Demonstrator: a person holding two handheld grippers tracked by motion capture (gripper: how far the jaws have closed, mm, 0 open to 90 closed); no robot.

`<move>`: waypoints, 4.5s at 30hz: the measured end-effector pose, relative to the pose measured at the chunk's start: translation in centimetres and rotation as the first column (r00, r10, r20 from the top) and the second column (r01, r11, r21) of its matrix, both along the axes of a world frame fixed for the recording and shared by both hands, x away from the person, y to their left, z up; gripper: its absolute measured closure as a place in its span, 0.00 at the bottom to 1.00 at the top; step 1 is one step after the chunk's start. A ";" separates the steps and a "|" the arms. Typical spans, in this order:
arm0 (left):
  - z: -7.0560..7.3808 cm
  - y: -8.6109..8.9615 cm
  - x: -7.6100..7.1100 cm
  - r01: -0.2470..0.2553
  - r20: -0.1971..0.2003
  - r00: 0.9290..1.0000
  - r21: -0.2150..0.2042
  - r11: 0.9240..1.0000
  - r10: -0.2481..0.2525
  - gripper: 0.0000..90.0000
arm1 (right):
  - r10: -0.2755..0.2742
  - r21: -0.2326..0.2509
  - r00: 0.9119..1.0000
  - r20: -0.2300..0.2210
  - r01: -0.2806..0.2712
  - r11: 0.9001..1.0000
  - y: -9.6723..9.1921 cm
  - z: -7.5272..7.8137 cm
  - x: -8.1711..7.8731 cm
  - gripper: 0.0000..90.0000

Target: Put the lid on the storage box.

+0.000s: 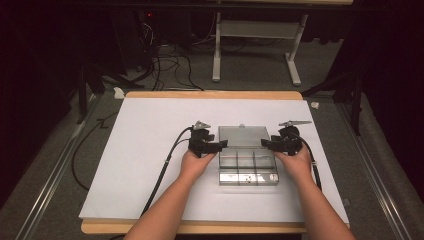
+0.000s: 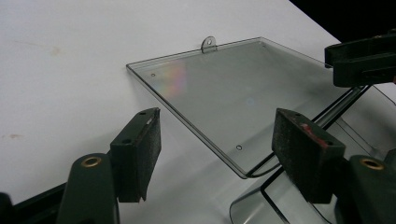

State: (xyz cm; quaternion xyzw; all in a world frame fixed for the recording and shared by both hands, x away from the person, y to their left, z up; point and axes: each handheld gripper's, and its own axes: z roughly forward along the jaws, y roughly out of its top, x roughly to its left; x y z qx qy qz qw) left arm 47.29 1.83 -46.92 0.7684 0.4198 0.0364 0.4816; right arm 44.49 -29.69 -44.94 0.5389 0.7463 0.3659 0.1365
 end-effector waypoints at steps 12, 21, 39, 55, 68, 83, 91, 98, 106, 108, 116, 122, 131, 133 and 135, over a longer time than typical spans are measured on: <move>-0.5 0.4 0.0 -0.002 -0.016 1.000 -0.042 0.999 0.002 0.40 | 0.022 0.197 0.994 -0.110 0.001 0.980 -1.0 -1.4 1.1 0.35; -0.8 0.4 0.0 0.001 -0.026 1.000 -0.051 0.999 -0.003 0.41 | 0.047 0.261 0.988 -0.147 -0.007 0.965 -1.0 -1.9 1.4 0.35; -0.9 0.3 -0.1 0.013 -0.041 0.999 -0.077 0.997 -0.016 0.43 | 0.021 0.197 0.997 -0.077 -0.005 0.980 -0.8 -0.9 0.7 0.50; -0.1 -0.1 -0.8 0.022 0.018 1.000 -0.062 0.998 -0.020 0.61 | 0.013 0.163 1.000 -0.007 -0.011 0.987 -1.1 -0.2 -1.0 0.63; 1.1 0.4 -1.2 0.015 0.090 0.996 -0.040 0.999 -0.012 0.79 | 0.000 0.103 0.999 0.050 -0.005 0.995 -0.8 0.8 -2.0 0.75; 2.0 0.9 -1.8 0.017 0.145 0.989 -0.027 1.000 -0.013 0.89 | -0.004 0.063 0.995 0.096 -0.003 0.998 -0.4 1.5 -3.0 0.82; 2.4 0.8 -2.2 0.013 0.171 0.985 -0.022 1.000 -0.009 0.89 | -0.002 0.065 0.995 0.103 -0.005 0.998 -0.1 1.8 -3.2 0.77; 2.7 0.7 -2.7 0.017 0.191 0.982 -0.021 1.000 -0.013 0.86 | -0.002 0.069 0.993 0.122 -0.007 0.998 0.1 2.1 -3.4 0.74; 3.2 0.7 -3.3 0.024 0.204 0.979 -0.019 1.000 -0.020 0.84 | 0.005 0.063 0.991 0.134 -0.014 0.998 0.2 2.5 -3.9 0.72; 3.2 0.8 -3.5 0.024 0.202 0.979 -0.022 0.999 -0.019 0.83 | 0.004 0.063 0.991 0.136 -0.013 0.998 0.3 2.6 -4.1 0.72; 3.1 0.9 -4.3 0.030 0.209 0.978 -0.038 0.999 -0.021 0.79 | 0.003 0.061 0.988 0.154 -0.012 0.998 0.2 2.7 -5.0 0.70; 3.1 1.1 -5.0 0.030 0.215 0.976 -0.049 0.998 -0.019 0.77 | 0.003 0.071 0.987 0.160 -0.014 0.997 0.0 2.5 -5.6 0.68; 3.0 1.4 -5.6 0.033 0.217 0.976 -0.054 0.998 -0.021 0.75 | 0.012 0.053 0.986 0.167 -0.021 0.998 0.2 2.3 -6.1 0.65; 2.9 1.4 -5.7 0.033 0.215 0.976 -0.055 0.998 -0.020 0.75 | 0.013 0.048 0.986 0.166 -0.021 0.999 0.3 2.3 -6.2 0.64; 2.9 1.3 -5.9 0.032 0.212 0.977 -0.057 0.998 -0.020 0.73 | 0.015 0.039 0.986 0.167 -0.022 0.999 0.3 2.3 -6.4 0.63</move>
